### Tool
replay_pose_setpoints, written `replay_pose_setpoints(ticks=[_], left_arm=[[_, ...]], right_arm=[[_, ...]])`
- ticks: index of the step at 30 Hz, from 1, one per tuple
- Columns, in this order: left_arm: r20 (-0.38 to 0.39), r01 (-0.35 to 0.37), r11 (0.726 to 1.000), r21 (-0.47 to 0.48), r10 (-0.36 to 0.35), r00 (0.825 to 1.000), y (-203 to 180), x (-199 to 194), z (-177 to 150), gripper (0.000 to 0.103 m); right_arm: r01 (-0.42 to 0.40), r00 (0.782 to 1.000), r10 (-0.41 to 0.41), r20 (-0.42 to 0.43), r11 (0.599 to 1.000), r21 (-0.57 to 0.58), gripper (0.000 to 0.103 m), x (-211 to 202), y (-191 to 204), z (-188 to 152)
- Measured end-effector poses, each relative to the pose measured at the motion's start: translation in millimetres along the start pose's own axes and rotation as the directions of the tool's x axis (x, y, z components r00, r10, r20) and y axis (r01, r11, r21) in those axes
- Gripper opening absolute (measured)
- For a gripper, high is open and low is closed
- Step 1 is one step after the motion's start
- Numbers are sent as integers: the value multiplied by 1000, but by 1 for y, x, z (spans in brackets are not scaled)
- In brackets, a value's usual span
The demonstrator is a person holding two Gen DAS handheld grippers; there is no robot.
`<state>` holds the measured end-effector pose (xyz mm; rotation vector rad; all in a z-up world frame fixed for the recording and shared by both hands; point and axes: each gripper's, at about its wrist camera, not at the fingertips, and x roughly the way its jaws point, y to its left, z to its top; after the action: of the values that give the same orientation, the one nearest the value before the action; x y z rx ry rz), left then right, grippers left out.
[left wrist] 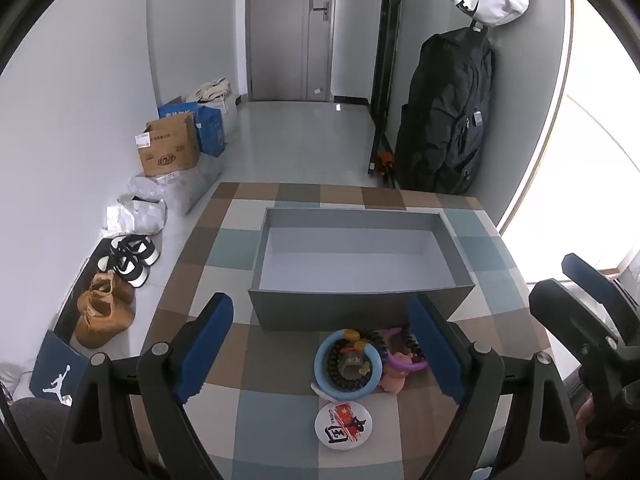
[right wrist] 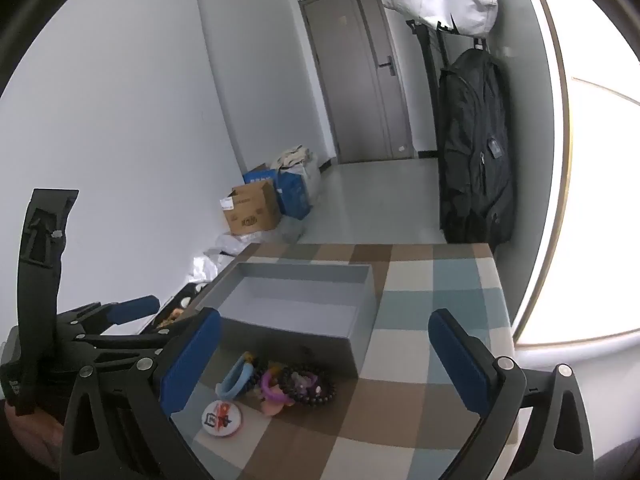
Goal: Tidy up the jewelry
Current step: 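Move the left tool toward the jewelry pile beside the grey box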
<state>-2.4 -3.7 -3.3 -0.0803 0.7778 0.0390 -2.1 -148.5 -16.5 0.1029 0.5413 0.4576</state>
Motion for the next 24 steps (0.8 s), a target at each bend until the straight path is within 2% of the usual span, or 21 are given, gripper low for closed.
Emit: replay_pose_setpoints(ticks=[24], left_arm=[[-7,-12,1000,-1,12,1000,-1,3,-5,87]], right_arm=[[4,1000,-4,-12,1000,14,103,3,-2,-2]])
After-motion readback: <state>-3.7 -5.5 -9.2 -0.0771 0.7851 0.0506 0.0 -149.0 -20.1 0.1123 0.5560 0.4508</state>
